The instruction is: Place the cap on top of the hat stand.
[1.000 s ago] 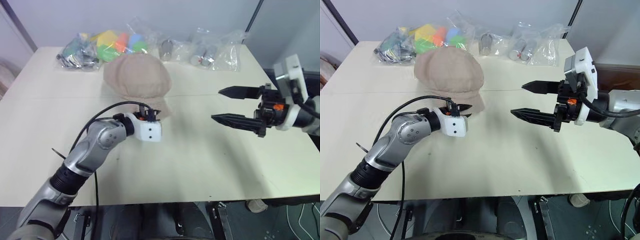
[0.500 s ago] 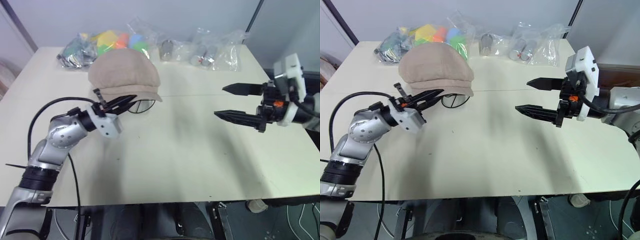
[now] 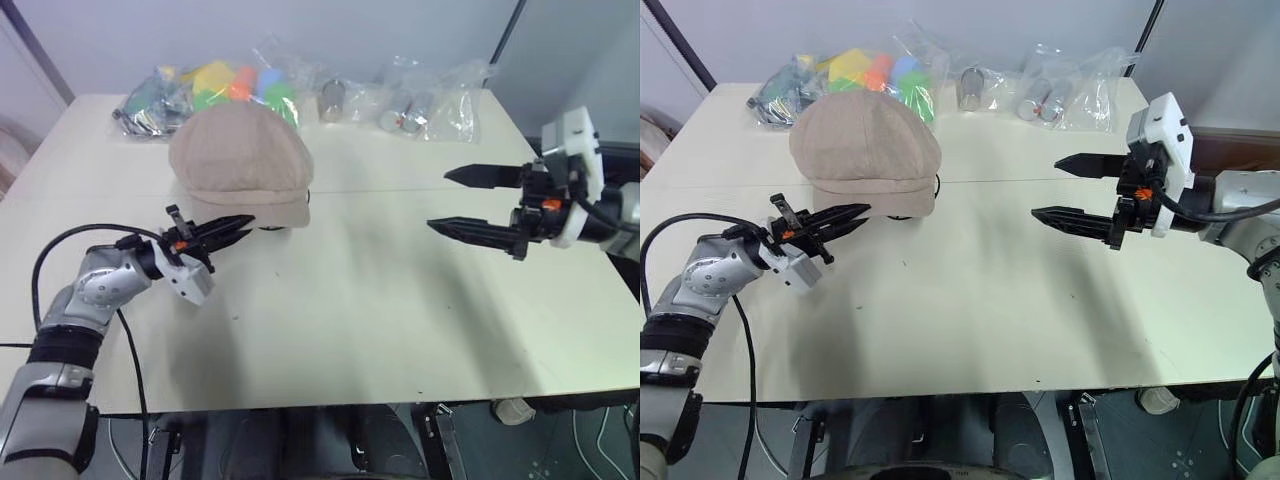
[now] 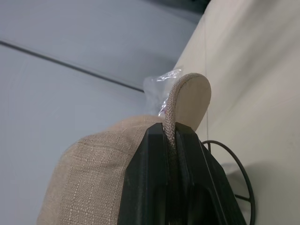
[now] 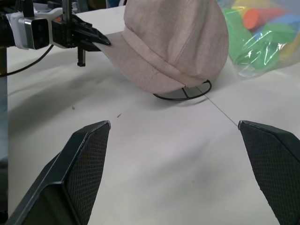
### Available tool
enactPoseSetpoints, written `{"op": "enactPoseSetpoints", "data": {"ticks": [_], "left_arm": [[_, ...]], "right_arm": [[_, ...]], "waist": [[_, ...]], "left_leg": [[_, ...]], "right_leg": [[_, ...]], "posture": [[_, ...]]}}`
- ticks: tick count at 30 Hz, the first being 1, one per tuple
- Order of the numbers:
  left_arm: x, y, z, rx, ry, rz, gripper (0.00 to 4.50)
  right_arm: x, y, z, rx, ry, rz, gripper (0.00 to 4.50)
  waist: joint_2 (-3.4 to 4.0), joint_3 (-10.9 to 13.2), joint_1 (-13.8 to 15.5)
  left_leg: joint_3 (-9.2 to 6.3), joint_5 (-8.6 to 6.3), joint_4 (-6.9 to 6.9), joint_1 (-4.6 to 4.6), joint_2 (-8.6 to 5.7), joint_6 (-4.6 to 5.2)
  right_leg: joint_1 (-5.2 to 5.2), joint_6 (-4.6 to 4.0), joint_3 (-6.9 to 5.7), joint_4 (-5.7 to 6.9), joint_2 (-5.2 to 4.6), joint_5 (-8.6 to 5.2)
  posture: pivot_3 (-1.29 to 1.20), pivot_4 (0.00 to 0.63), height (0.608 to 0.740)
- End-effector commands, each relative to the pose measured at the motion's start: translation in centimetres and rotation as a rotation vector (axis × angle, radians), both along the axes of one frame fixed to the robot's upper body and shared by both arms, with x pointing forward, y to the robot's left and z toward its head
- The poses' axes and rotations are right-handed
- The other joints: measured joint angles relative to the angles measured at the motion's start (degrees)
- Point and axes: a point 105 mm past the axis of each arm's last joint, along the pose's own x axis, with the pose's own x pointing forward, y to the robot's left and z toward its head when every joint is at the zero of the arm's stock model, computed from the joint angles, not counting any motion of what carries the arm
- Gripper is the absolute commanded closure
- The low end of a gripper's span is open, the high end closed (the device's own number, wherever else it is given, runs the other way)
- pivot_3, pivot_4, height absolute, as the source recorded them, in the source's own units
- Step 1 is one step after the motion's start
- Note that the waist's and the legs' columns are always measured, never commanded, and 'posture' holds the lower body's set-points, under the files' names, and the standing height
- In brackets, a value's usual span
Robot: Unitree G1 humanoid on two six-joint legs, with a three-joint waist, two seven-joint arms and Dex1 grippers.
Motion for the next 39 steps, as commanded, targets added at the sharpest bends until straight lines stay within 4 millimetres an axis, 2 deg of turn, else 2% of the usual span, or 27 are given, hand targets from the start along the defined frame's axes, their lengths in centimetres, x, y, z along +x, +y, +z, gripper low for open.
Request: {"op": "enactPoseSetpoints", "data": {"ticks": [1,7,16,19,22,28,29,36,39], "left_arm": [[0.4,-0.9,0.2,-0.001,-0.025,-0.046,4.48],[0.2,-1.6,-0.7,0.026,-0.028,-0.11,4.48],[-0.6,1.1,-1.1,0.023,-0.012,-0.057,4.48],[-1.0,1.0,-1.6,0.019,-0.002,-0.064,4.48],[-1.0,0.7,-1.5,-0.017,0.004,-0.062,3.41],[-1.1,0.7,-1.2,-0.034,0.0,-0.052,0.38],[-1.2,0.8,-1.2,-0.035,0.001,-0.047,0.08],[-2.1,3.1,-0.8,-0.102,0.087,0.12,0.08],[-3.1,4.4,0.3,-0.164,0.123,0.231,0.08]], "right_arm": [[0.0,0.1,1.3,-0.007,-0.064,0.008,0.0],[-0.1,0.0,1.3,-0.018,-0.074,0.003,0.0],[-0.5,-0.5,1.5,-0.006,-0.072,-0.01,0.0],[-0.4,-0.5,1.4,-0.003,-0.07,-0.013,0.0],[-0.4,-0.4,1.3,-0.004,-0.068,-0.012,0.0],[-0.2,-0.3,1.2,-0.006,-0.062,-0.003,0.0],[-0.1,-0.3,1.2,-0.006,-0.061,-0.003,0.0],[0.6,-0.6,0.6,-0.019,-0.049,0.0,0.0],[1.2,-1.1,0.3,-0.014,-0.043,-0.011,0.0]], "waist": [[0.0,0.0,0.02],[0.0,0.0,-0.29],[0.01,-0.01,-0.34],[0.01,-0.01,-0.3],[0.01,-0.01,-0.21],[0.01,-0.01,-0.08],[0.01,-0.01,-0.11],[0.02,0.0,-0.56],[0.04,0.0,-0.47]], "left_leg": [[0.0,0.0,0.01,-0.01,-0.01,0.0],[0.0,0.0,0.0,-0.01,-0.02,0.0],[0.0,0.0,-0.02,0.01,0.0,0.0],[0.0,0.0,-0.03,0.02,0.02,0.0],[0.01,0.0,-0.02,0.02,0.03,0.0],[0.01,0.0,-0.01,-0.01,0.01,0.0],[0.01,0.0,-0.01,0.0,0.01,0.0],[0.03,0.0,-0.07,0.01,0.17,0.0],[0.08,-0.01,-0.08,0.0,0.31,0.0]], "right_leg": [[0.0,0.03,0.0,-0.01,-0.01,0.02],[-0.02,0.1,0.0,0.02,0.01,0.06],[-0.04,0.1,0.0,0.07,-0.01,0.06],[-0.04,0.1,0.0,0.07,0.0,0.06],[-0.03,0.1,0.0,0.07,-0.01,0.06],[-0.03,0.1,0.0,0.05,-0.05,0.06],[-0.03,0.1,0.0,0.05,-0.05,0.06],[-0.09,0.09,0.0,0.09,-0.02,0.06],[-0.1,0.08,0.0,0.06,-0.01,0.05]], "posture": [[0.0,0.15,0.74],[0.0,0.15,0.74],[0.0,0.15,0.74],[0.0,0.15,0.74],[0.0,0.15,0.74],[0.0,0.15,0.74],[0.0,0.15,0.74],[0.0,0.15,0.74],[0.0,0.15,0.74]]}}
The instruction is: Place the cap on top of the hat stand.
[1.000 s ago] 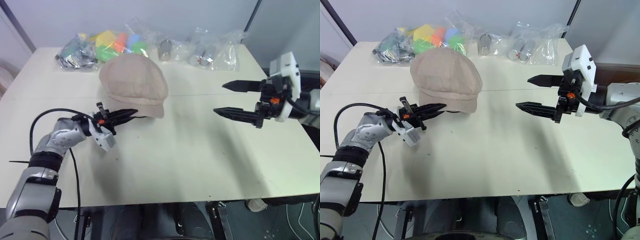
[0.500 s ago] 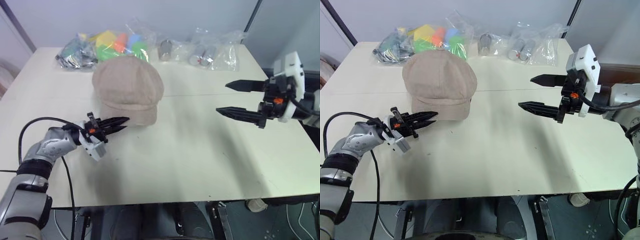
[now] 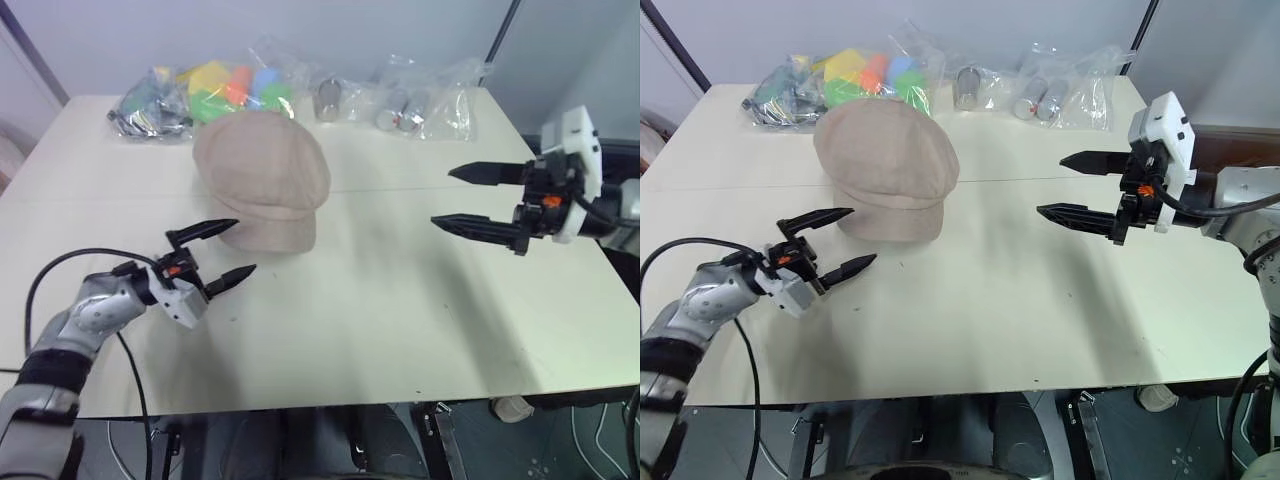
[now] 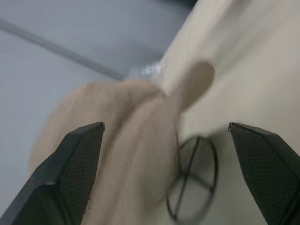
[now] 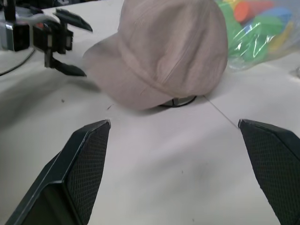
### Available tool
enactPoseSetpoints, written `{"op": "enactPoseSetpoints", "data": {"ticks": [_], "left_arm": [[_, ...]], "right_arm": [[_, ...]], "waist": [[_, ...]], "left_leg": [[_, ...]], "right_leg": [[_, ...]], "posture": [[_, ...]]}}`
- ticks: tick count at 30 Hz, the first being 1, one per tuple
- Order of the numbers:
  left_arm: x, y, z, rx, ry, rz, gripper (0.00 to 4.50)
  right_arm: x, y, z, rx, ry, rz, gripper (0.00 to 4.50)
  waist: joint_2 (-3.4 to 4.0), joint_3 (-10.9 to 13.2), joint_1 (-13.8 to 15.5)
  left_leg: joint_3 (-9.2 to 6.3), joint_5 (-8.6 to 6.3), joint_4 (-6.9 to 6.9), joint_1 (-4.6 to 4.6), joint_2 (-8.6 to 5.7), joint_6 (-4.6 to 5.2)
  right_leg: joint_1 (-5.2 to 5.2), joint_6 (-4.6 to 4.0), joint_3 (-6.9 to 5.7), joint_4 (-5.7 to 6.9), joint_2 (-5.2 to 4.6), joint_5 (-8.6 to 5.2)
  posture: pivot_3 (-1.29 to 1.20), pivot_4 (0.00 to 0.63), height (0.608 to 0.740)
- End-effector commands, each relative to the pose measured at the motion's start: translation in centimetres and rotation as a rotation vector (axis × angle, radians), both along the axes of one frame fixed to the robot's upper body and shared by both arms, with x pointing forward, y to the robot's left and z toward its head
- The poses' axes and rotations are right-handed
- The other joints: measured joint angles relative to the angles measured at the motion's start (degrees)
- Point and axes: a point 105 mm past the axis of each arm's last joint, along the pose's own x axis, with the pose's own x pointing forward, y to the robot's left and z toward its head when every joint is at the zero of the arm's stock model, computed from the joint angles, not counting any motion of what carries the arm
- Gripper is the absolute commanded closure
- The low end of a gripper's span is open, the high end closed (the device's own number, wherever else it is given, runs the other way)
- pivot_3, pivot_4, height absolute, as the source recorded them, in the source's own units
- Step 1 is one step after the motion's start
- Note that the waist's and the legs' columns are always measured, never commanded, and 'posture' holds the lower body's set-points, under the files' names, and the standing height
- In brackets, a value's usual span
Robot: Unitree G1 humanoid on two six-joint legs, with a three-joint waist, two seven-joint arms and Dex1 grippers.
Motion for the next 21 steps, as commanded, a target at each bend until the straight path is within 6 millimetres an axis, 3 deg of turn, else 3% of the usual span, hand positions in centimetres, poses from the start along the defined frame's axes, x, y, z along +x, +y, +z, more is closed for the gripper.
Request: {"op": "enactPoseSetpoints", "data": {"ticks": [1,5,8,11,15,21], "left_arm": [[-0.8,1.4,3.5,-0.094,-0.03,0.121,0.08],[-1.3,3.7,4.9,-0.234,0.167,0.319,0.08],[-1.9,5.6,5.3,-0.399,0.476,0.396,0.08],[-2.8,7.1,7.5,-0.67,0.803,0.34,0.08],[-3.2,9.0,11.2,-0.776,0.856,0.234,0.08],[-3.5,9.2,13.1,-0.642,0.899,0.2,0.08]], "right_arm": [[0.3,-0.3,0.7,0.007,-0.043,0.0,0.0],[0.3,-0.8,0.7,0.009,-0.029,0.011,0.0],[0.2,-1.7,0.9,0.009,-0.007,0.017,0.0],[0.1,-2.2,1.2,0.008,0.01,0.047,0.0],[0.9,-2.7,1.7,0.008,0.011,0.047,0.0],[1.6,-2.9,2.8,0.085,0.053,0.074,0.0]], "waist": [[-0.02,0.01,0.02],[0.0,0.01,0.37],[0.01,0.02,0.32],[0.05,0.06,0.1],[0.08,0.08,-0.07],[0.08,0.1,-0.16]], "left_leg": [[0.02,0.0,0.0,0.01,0.01,0.0],[0.03,0.0,0.01,-0.01,0.02,0.0],[0.03,0.0,0.01,0.01,0.03,0.0],[0.05,0.0,0.0,0.01,0.08,0.0],[0.07,0.0,0.01,0.01,0.05,-0.01],[0.1,0.0,-0.08,-0.07,-0.1,-0.01]], "right_leg": [[0.01,-0.01,0.0,0.0,-0.02,0.0],[0.0,-0.03,0.0,-0.01,-0.02,-0.01],[0.02,-0.22,-0.01,-0.07,0.0,-0.12],[-0.01,-0.24,-0.01,-0.08,0.04,-0.13],[-0.06,-0.24,-0.02,-0.08,0.13,-0.14],[-0.2,-0.33,0.0,-0.08,0.18,-0.19]], "posture": [[0.0,0.15,0.74],[0.0,0.15,0.74],[0.0,0.15,0.74],[0.0,0.15,0.74],[0.0,0.15,0.74],[0.0,0.15,0.74]]}}
